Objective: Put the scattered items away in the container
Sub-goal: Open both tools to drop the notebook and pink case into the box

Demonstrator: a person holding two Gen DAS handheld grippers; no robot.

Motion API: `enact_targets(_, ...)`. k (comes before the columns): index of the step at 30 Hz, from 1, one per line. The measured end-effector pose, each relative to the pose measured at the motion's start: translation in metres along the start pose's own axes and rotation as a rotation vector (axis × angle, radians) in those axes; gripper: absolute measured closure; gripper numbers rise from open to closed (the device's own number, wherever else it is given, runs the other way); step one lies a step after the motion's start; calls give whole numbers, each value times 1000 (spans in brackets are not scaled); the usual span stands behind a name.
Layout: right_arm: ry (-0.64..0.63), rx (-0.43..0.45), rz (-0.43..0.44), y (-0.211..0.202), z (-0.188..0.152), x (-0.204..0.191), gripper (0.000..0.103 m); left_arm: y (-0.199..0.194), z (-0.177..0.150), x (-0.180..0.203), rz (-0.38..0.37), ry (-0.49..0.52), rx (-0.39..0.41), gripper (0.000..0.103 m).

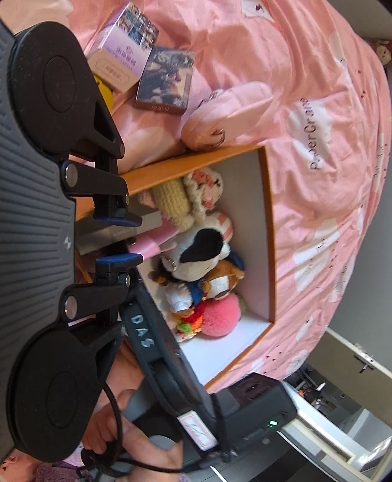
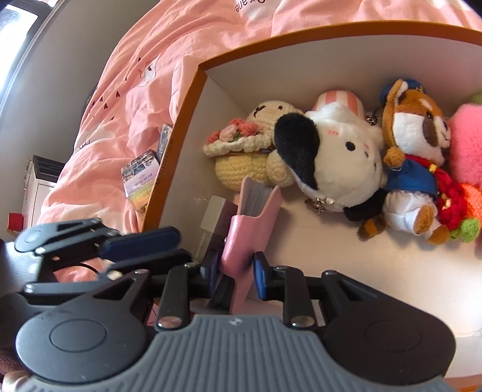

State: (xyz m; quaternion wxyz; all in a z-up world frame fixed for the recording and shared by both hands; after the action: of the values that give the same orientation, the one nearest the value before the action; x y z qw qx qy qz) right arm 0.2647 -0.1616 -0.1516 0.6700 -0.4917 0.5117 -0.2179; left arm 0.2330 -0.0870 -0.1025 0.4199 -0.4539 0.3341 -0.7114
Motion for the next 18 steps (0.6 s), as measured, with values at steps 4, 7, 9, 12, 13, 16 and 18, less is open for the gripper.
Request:
enact_targets(4,-67,-15,-68,1,0,-10,76,-19,7,-18,29,-50,69,81)
enact_targets(7,-125,-43,-110,0,-1,-15,76,-29,10,-30,43,-78,107,81)
enact_targets(9,-156,-69,-126,-2,-2,-19,77,-31,11,-36,43,-95,114,81)
enact_targets(12,-224,-107,-101,-8,-6,-33,94,-30,9,-42,37,-109,116,81)
enact_targets(13,-237,-124,-56,-9,-8,-42,103,-29,8,-43,34,-114,114,81)
enact_targets(16,-316,-121,-129,-8,-8,-59,102,-26,6,-47,24,-129,108,81)
enact_targets(18,-297,-136,-149,-2,-5,-54,98,-29,5,-49,16,-131,115,81)
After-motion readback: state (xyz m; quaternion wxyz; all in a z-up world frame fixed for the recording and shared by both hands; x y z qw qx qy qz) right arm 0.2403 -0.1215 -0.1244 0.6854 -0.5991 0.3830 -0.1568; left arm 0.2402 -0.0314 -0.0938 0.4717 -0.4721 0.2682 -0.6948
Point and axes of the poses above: each gripper's, at about its wrist camera, not at the fingertips, and y roughly the way its jaws point, x to its right, z to its top, the point moved 9 cm from there along y, roughly the way its jaws point, and after that the axes turned 10 degrees about -x, right-handed, at the moved point
